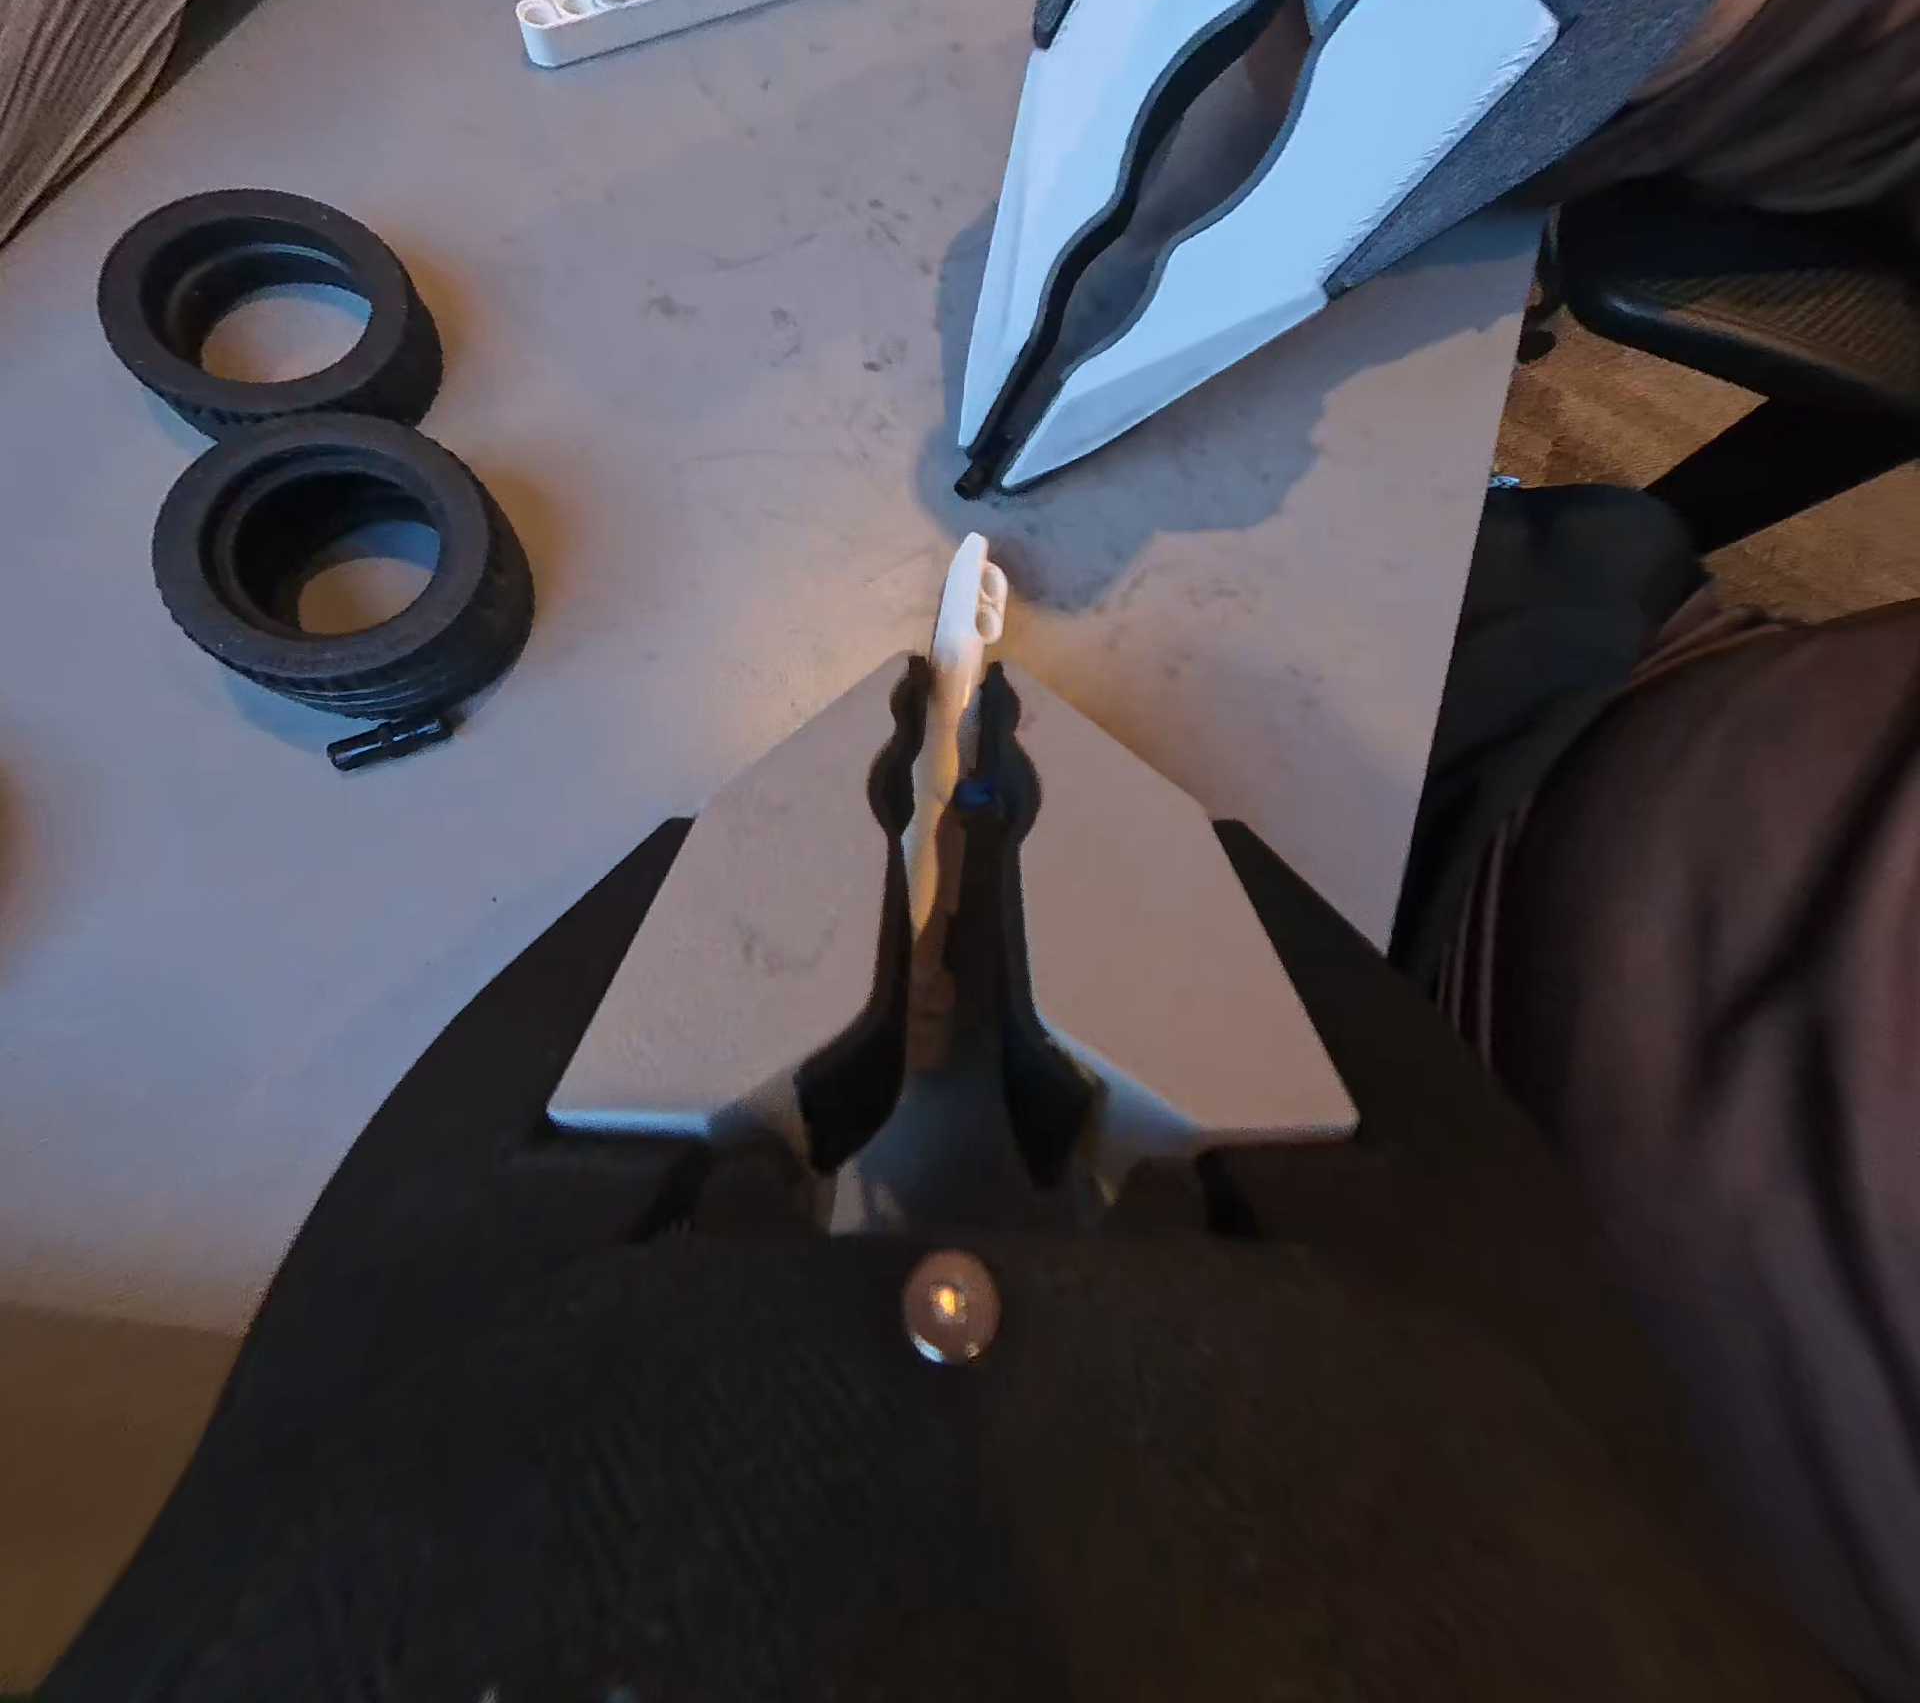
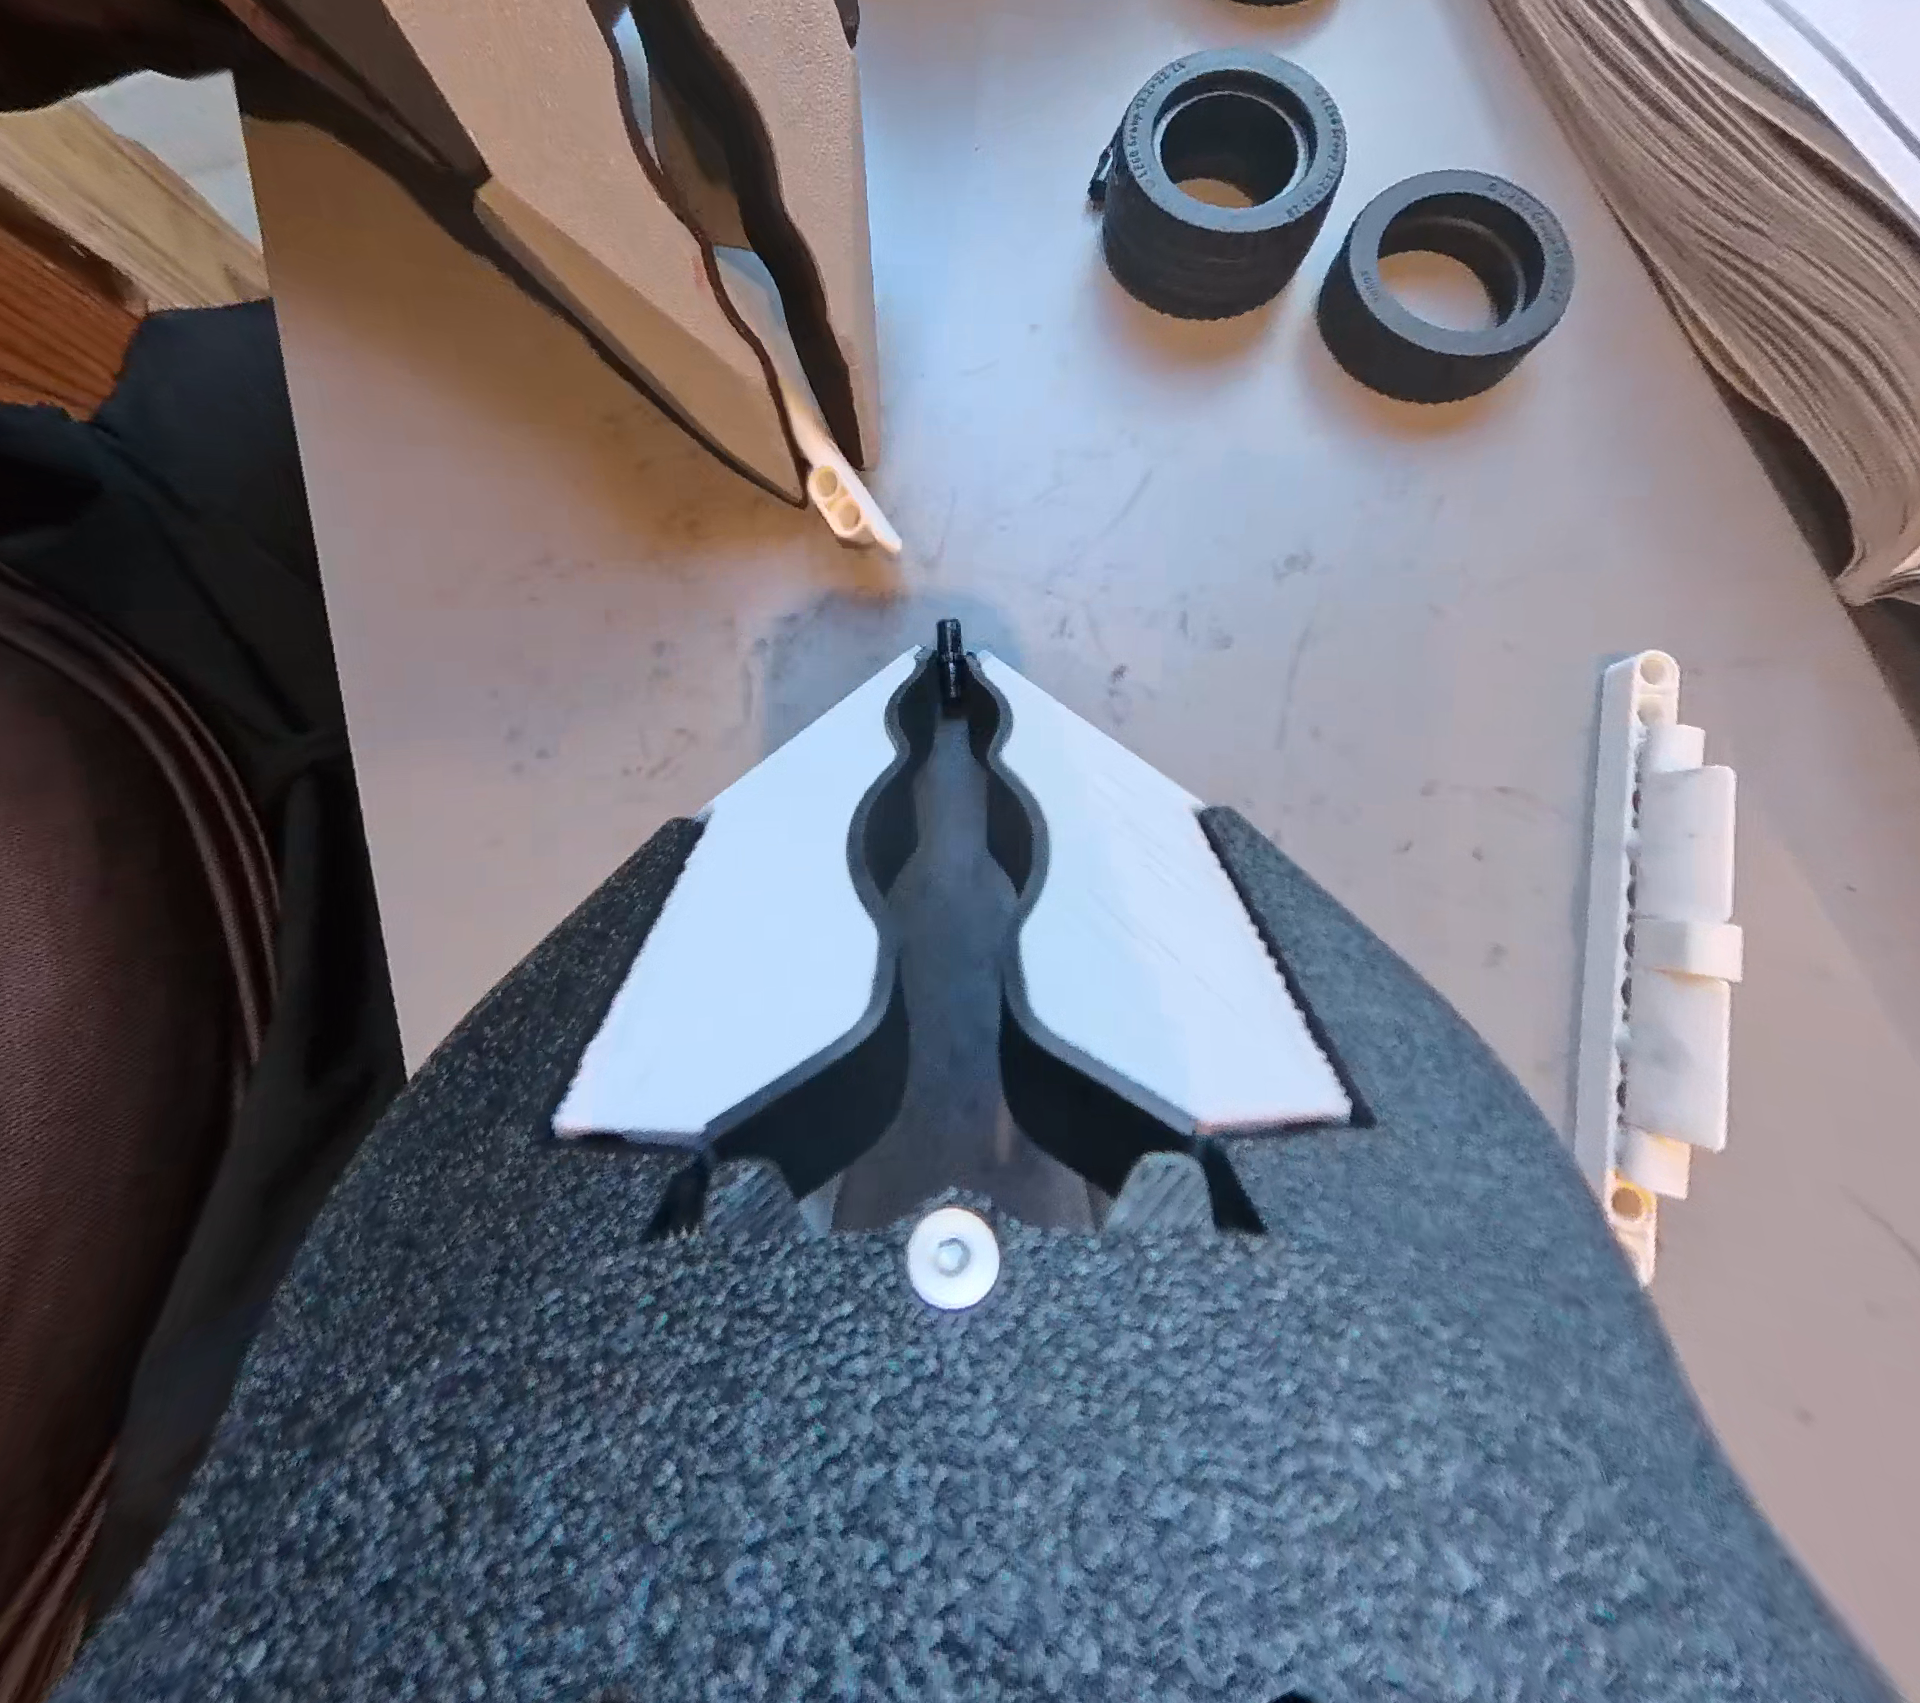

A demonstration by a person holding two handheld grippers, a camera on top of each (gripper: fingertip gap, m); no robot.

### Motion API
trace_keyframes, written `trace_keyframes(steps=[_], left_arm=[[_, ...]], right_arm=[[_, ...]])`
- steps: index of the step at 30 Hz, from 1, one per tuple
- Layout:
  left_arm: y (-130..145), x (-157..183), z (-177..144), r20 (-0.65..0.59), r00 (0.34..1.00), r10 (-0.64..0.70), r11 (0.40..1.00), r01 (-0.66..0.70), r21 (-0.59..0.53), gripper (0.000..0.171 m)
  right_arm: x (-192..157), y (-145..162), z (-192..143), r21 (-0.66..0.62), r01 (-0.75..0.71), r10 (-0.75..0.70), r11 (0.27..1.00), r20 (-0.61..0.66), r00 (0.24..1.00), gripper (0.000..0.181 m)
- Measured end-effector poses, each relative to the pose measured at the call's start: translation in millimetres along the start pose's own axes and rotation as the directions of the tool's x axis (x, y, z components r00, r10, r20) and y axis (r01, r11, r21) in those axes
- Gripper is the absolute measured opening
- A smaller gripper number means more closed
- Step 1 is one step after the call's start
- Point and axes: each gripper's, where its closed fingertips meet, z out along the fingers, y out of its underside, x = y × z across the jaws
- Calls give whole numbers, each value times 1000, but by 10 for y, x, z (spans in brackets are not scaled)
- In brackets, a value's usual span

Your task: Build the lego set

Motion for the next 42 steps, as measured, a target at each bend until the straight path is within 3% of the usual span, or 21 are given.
trace_keyframes(steps=[1,11,18,21,24,28,31,35,39,42], left_arm=[[0,5,-2,-5,1000,1,1000,-1,1,9],[15,52,-47,46,995,83,995,-80,-51,23],[31,31,-23,14,999,-41,998,42,-49,11],[27,-104,-64,108,992,-57,998,60,-23,11],[-69,-291,-205,187,968,-167,982,147,116,11],[-372,-620,-559,200,906,-374,884,284,371,11],[-397,-783,-498,237,886,-398,899,325,294,11],[-444,-931,-353,371,893,-255,967,229,115,11],[-447,-940,-175,368,926,-81,989,120,-84,12],[-455,-911,-129,362,932,19,987,40,-156,14]], right_arm=[[3,-2,-7,4,0,0,1000,-3,1000,5],[-5,-75,-95,76,-60,57,995,41,998,5],[37,-71,-168,99,-76,74,992,22,997,5],[85,-45,-175,93,-80,81,992,-5,997,5],[152,5,-150,62,-62,65,996,-60,996,5],[110,2,-61,25,-8,10,1000,-69,998,5],[70,-4,-15,6,24,-24,1000,-64,998,5],[29,11,-21,2,41,-41,999,-59,997,5],[36,43,-59,3,45,-45,999,-74,996,5],[81,41,-85,10,28,-27,1000,-89,996,5]])
